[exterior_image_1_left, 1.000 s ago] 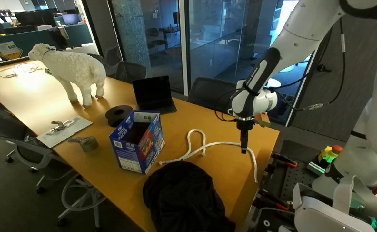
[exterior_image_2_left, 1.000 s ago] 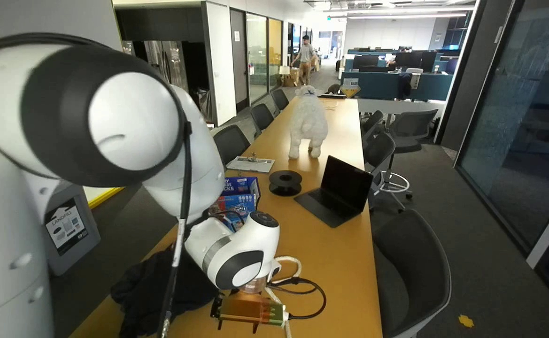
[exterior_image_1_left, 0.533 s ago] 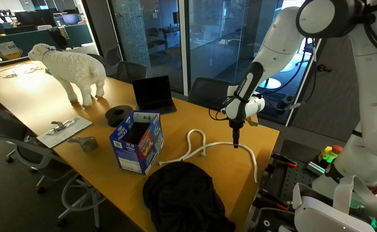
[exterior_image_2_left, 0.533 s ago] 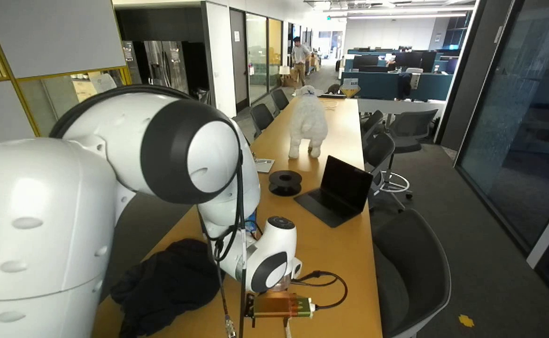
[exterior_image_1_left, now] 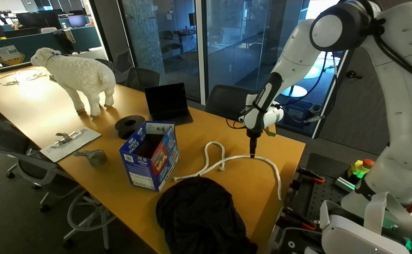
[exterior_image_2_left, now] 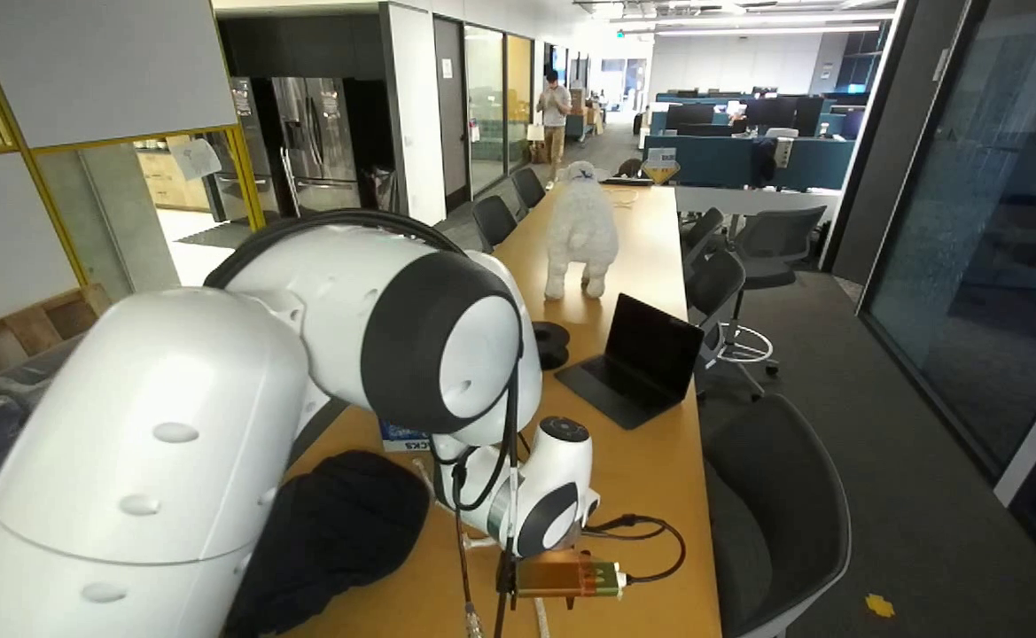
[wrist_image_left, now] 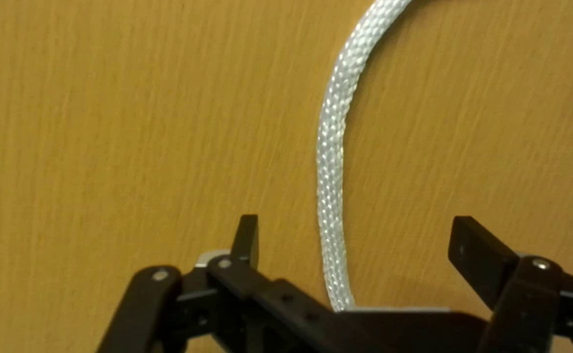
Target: Put the ropes in the box
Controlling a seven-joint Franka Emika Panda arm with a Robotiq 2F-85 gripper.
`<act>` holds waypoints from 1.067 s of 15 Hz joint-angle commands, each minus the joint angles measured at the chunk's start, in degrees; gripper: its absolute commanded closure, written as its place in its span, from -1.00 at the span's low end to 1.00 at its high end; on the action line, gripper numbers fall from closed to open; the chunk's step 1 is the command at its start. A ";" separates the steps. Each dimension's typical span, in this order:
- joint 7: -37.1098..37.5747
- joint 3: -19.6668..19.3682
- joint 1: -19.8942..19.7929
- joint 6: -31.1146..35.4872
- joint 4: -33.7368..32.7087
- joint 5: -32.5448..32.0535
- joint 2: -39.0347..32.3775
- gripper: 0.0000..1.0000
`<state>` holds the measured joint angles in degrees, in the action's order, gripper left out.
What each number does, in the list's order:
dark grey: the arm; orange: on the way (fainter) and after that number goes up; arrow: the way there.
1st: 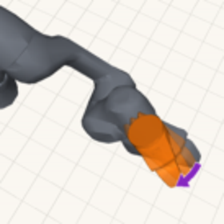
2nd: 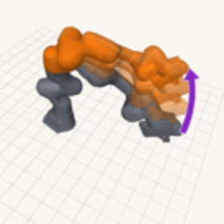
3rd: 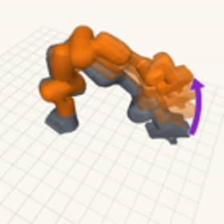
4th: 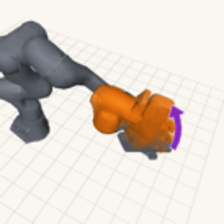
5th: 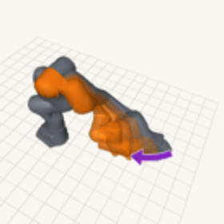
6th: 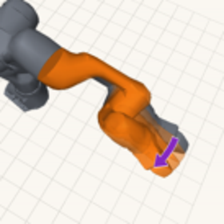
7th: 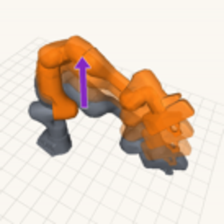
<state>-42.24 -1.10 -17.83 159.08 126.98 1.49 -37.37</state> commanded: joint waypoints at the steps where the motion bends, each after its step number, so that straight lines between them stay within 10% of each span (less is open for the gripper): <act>1: -1.75 4.25 -4.76 -0.03 -5.24 -0.69 -4.93 -1.00; 9: -2.49 5.58 -6.49 -0.26 -9.83 -1.84 -9.60 -1.00; 10: -2.49 5.60 -6.60 -0.19 -9.89 -1.84 -9.57 -0.50; 16: -1.91 5.28 -6.64 -0.83 -10.05 -1.90 -9.03 0.28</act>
<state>-44.14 3.56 -23.63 158.96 118.26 0.82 -45.43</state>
